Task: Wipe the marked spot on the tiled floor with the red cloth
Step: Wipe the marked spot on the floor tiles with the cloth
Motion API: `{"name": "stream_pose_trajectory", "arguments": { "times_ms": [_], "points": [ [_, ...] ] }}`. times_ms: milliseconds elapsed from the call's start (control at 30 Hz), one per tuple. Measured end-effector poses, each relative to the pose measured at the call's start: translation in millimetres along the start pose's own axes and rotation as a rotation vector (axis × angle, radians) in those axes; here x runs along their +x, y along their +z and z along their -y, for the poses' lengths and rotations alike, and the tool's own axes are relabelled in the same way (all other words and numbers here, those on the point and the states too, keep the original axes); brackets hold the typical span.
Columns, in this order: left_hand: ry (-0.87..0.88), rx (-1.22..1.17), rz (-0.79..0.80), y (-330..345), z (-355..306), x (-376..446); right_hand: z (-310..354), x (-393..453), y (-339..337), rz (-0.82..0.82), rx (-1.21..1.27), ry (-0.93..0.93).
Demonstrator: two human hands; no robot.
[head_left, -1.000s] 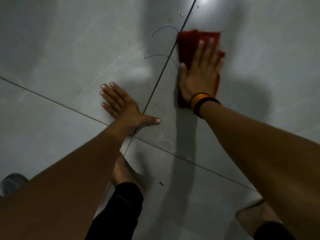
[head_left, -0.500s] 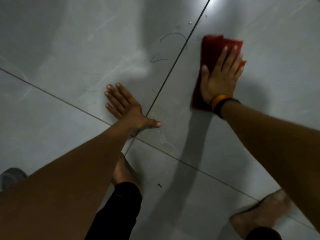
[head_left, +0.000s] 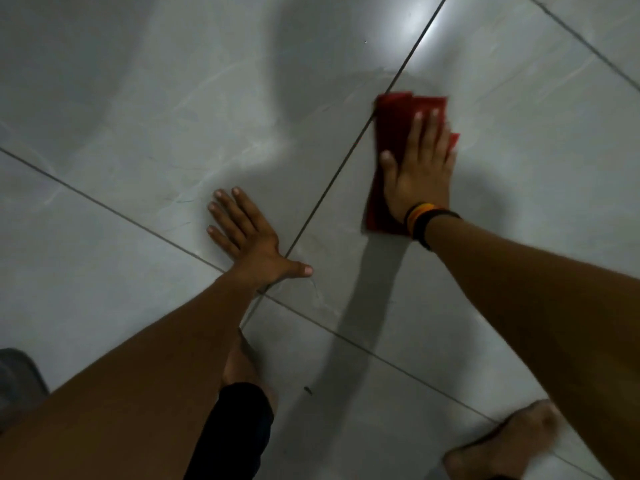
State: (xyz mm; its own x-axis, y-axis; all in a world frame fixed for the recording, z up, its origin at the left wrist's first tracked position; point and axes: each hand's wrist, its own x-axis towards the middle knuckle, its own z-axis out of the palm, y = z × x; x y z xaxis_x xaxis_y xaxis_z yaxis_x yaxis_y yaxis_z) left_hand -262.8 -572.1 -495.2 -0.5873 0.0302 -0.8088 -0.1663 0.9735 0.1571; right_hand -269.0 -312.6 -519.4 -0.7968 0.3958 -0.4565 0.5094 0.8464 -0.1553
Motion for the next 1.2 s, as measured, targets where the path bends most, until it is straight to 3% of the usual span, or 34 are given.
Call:
{"name": "stream_pose_trajectory", "arguments": {
  "times_ms": [67, 100, 267, 367, 433, 567, 767, 833, 900, 1000, 1067, 1133, 1200],
  "points": [
    [-0.003, 0.005, -0.011, 1.5, 1.0, 0.8, 26.3, 24.1, -3.5, -0.078, 0.055, 0.168],
    [-0.002, 0.007, -0.013, 1.9, 2.2, 1.7, 44.3, 29.0, -2.2, -0.089, 0.043, 0.132],
    [-0.018, 0.019, -0.014, 2.4, 1.5, 1.1, 92.3, -37.4, 34.0, 0.13, -0.258, -0.721],
    [-0.033, 0.051, -0.031, 4.9, 0.8, 1.2, 82.7, -29.2, 34.9, 0.152, -0.296, -0.876],
    [-0.015, -0.006, -0.061, 5.5, 0.7, 3.9, 84.3, 0.4, 24.5, 0.107, -0.263, -0.79],
    [0.031, 0.0, -0.026, 2.5, 3.6, -0.6, 77.7, 30.2, 17.5, -0.032, -0.082, -0.439],
    [0.01, -0.02, -0.008, -4.1, -2.2, -5.1, -6.8, -98.7, 43.9, 0.0, 0.068, 0.12],
    [0.003, -0.026, -0.012, -5.3, -2.0, -5.1, -19.9, -152.4, 58.5, 0.1, -0.025, 0.084],
    [0.009, -0.022, -0.03, -1.7, -1.3, -5.9, -11.8, -168.9, 71.9, 0.185, -0.082, -0.111],
    [0.008, -0.016, -0.065, 2.0, 1.4, -2.6, 19.7, -123.8, 73.4, 0.193, -0.13, -0.493],
    [0.026, -0.001, -0.085, 5.1, 4.3, -1.9, 32.2, -86.7, 64.5, 0.137, -0.165, -0.593],
    [0.02, 0.007, -0.08, 5.8, 3.9, 0.3, 29.7, -73.7, 56.3, 0.054, -0.097, -0.399],
    [-0.006, 0.025, -0.068, 3.7, 1.7, 0.1, 18.2, -91.7, 54.4, 0.023, 0.023, -0.028]
  ]
}}
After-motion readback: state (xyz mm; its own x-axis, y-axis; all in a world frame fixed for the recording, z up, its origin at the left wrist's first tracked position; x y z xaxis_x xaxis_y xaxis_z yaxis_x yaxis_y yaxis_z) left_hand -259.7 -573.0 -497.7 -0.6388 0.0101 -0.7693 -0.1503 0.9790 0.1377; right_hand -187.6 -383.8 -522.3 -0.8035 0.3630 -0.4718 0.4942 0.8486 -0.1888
